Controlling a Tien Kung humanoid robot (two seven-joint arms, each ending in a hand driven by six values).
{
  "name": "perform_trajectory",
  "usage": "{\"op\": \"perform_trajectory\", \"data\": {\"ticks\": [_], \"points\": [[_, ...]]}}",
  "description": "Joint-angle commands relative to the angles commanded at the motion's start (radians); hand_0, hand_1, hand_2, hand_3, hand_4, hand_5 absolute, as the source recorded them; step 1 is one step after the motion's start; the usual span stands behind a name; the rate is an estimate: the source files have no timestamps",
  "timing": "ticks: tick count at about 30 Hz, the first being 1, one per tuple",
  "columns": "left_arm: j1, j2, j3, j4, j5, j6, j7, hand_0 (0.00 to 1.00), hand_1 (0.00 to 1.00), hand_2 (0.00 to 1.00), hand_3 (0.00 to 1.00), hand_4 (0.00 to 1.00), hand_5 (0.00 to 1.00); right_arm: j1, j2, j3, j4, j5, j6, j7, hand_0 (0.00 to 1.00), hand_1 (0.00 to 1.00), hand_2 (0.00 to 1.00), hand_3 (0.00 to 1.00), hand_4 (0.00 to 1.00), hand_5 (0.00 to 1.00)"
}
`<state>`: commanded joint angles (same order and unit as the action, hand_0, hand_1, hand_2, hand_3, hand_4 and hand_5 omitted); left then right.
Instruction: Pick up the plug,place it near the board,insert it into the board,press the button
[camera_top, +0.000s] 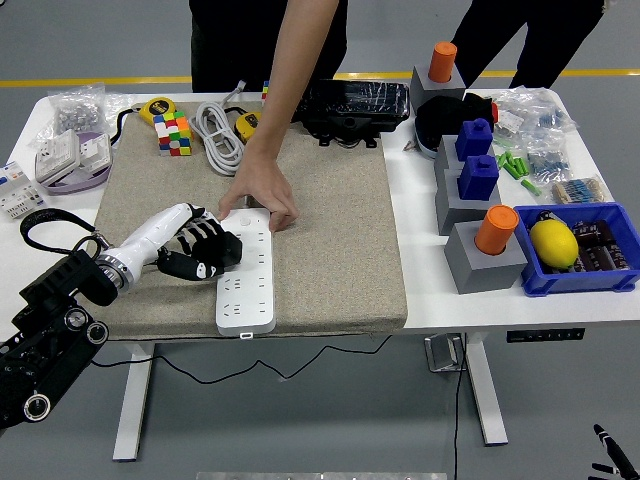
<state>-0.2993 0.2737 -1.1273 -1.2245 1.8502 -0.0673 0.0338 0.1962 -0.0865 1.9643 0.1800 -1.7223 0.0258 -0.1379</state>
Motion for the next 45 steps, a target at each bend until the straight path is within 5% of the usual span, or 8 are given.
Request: {"op": "perform_trajectory", "data": {"ticks": [45], "points": [[-0.01,0.014,0.028,0.016,-0.001,0.0,-0.005,0.329,0.534,0.463,0.512,0.742,0.002,0.003,-0.002,0.003,0.0,-0.002,-0.001,0.0,0.837,0.751,0.713,0.765,0.998,0.942]]}}
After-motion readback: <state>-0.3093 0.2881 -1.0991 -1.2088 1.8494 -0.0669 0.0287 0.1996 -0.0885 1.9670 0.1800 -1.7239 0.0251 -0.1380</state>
